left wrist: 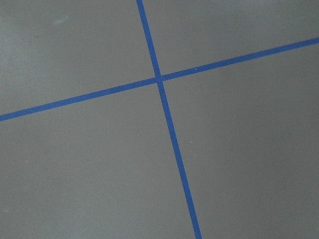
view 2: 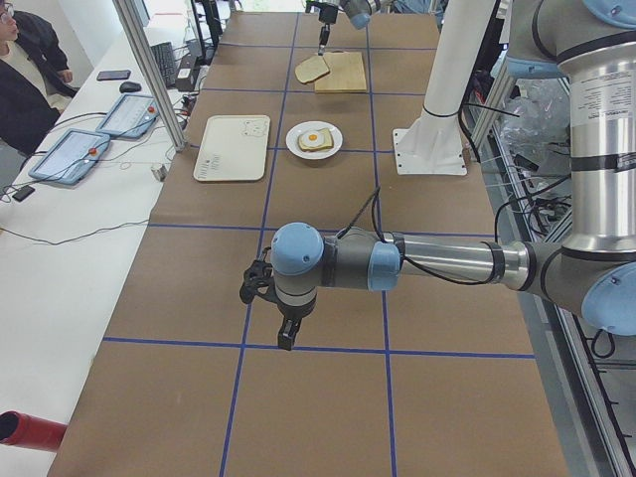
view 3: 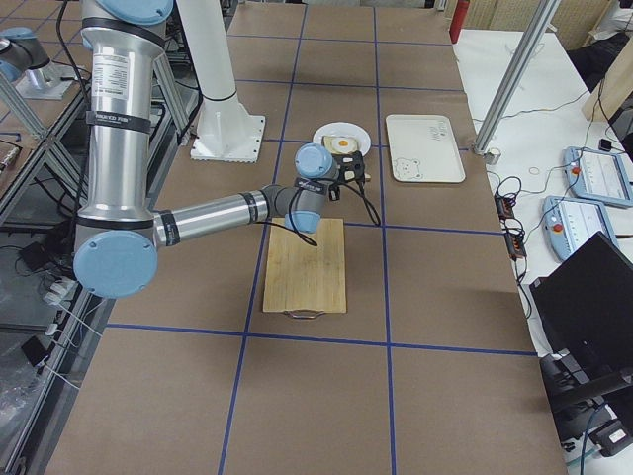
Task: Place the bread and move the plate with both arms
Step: 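Lift the bread slice and carry it with the right gripper toward the plate, then lay the bread slice on the egg toast and open the right gripper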
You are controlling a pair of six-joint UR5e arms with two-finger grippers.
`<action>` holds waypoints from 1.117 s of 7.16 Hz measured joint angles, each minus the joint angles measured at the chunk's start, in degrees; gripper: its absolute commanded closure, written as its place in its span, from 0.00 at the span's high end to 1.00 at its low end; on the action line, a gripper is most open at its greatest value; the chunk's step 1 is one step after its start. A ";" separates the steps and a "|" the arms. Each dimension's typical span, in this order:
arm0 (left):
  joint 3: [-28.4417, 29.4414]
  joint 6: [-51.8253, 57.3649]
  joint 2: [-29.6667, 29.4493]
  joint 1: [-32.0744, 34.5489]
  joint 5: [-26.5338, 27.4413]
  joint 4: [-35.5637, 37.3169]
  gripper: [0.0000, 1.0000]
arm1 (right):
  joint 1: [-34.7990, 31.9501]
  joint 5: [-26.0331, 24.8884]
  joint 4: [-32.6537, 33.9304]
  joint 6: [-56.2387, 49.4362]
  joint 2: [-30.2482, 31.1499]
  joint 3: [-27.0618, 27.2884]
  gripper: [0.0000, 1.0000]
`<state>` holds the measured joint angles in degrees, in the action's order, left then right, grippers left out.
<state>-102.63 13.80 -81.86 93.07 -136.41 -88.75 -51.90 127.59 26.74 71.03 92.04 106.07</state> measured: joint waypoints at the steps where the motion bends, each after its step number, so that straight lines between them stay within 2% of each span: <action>1: 0.06 0.00 0.02 0.00 0.00 0.04 0.99 | 4.41 -6.28 1.97 4.29 -4.38 0.12 0.00; 3: 0.19 0.00 0.03 -0.05 0.00 0.07 0.99 | 13.98 -19.10 7.70 8.80 -12.89 0.06 0.00; 5: 0.33 0.00 0.02 -0.08 0.00 0.07 0.99 | 22.68 -29.59 11.13 9.33 -17.36 -1.01 0.00; 6: 0.35 -0.02 0.00 -0.08 0.00 0.07 0.99 | 26.03 -33.85 12.05 9.18 -18.98 -2.45 0.00; 7: 0.32 -0.04 0.00 -0.08 0.00 0.07 0.99 | 27.93 -35.83 12.34 9.00 -19.79 -3.76 0.00; 8: 0.28 -0.02 -0.03 -0.06 0.00 0.07 0.99 | 29.26 -36.90 12.36 8.83 -19.89 -4.56 0.10</action>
<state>-102.35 13.78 -81.89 93.01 -136.41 -88.68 -22.65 90.69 39.10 79.86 72.16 101.51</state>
